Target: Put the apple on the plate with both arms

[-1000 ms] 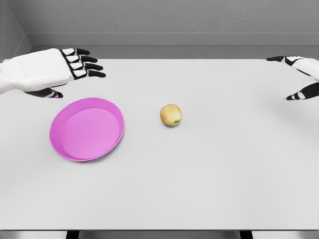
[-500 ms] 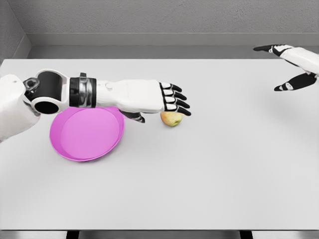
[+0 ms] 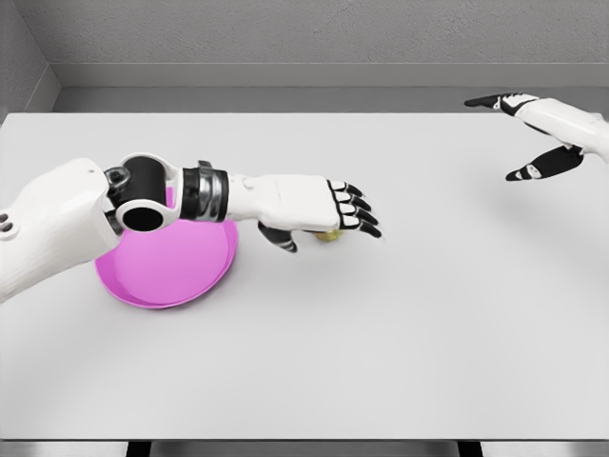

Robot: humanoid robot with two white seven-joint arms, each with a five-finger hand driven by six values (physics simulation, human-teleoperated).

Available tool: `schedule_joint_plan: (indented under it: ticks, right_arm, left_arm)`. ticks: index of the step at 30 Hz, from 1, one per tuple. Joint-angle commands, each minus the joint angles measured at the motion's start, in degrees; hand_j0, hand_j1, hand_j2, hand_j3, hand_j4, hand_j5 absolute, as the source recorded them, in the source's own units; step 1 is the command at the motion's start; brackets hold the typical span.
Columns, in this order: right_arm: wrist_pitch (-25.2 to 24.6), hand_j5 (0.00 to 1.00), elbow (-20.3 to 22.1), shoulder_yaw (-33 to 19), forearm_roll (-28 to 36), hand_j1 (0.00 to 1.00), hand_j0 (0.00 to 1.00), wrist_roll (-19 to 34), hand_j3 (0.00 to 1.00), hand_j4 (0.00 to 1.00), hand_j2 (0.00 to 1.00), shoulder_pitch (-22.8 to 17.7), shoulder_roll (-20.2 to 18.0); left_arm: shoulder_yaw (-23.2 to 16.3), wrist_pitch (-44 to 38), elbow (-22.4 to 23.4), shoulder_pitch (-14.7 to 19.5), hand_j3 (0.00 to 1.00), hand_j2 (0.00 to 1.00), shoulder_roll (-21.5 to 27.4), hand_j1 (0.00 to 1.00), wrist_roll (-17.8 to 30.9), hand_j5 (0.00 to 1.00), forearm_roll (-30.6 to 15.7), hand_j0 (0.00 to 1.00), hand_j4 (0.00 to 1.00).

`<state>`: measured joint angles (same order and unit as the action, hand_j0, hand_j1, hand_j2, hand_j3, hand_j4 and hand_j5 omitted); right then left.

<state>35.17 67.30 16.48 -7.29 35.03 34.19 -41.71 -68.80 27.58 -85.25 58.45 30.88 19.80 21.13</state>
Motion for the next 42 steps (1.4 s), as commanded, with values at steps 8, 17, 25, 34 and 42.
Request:
schedule_joint_plan:
  ticks: [8, 17, 25, 34, 42]
  right_arm:
    - [-0.2, 1.0, 0.0, 0.3, 0.4, 1.0, 1.0, 0.0, 1.0, 1.0, 1.0, -0.1, -0.2]
    - [-0.2, 1.0, 0.0, 0.6, 0.4, 1.0, 1.0, 0.0, 1.0, 1.0, 1.0, -0.1, -0.1]
    - [-0.2, 1.0, 0.0, 0.6, 0.4, 1.0, 1.0, 0.0, 1.0, 1.0, 1.0, -0.1, -0.1]
    - [-0.2, 1.0, 0.0, 0.6, 0.4, 1.0, 1.0, 0.0, 1.0, 1.0, 1.0, -0.1, -0.3]
    - [-0.2, 1.0, 0.0, 0.6, 0.4, 1.0, 1.0, 0.0, 1.0, 1.0, 1.0, -0.1, -0.4]
  left_arm:
    - [-0.4, -4.2, 1.0, 0.4, 1.0, 1.0, -0.8, 1.0, -0.4, 1.0, -1.6, 1.0, 1.0]
    - [-0.9, -6.0, 10.8, 0.6, 1.0, 1.0, -5.1, 1.0, -0.4, 1.0, 0.0, 1.0, 1.0]
    - [-2.6, -6.3, 12.9, 1.1, 1.0, 1.0, -6.9, 1.0, -0.1, 1.0, 0.4, 1.0, 1.0]
    - [-3.0, -8.5, 13.8, 1.8, 0.99, 0.99, -8.8, 0.99, 1.7, 0.99, 0.8, 0.99, 0.99]
    - [-3.9, -8.5, 16.8, 1.8, 0.98, 0.98, -10.3, 0.98, 1.7, 0.98, 2.0, 0.98, 0.98]
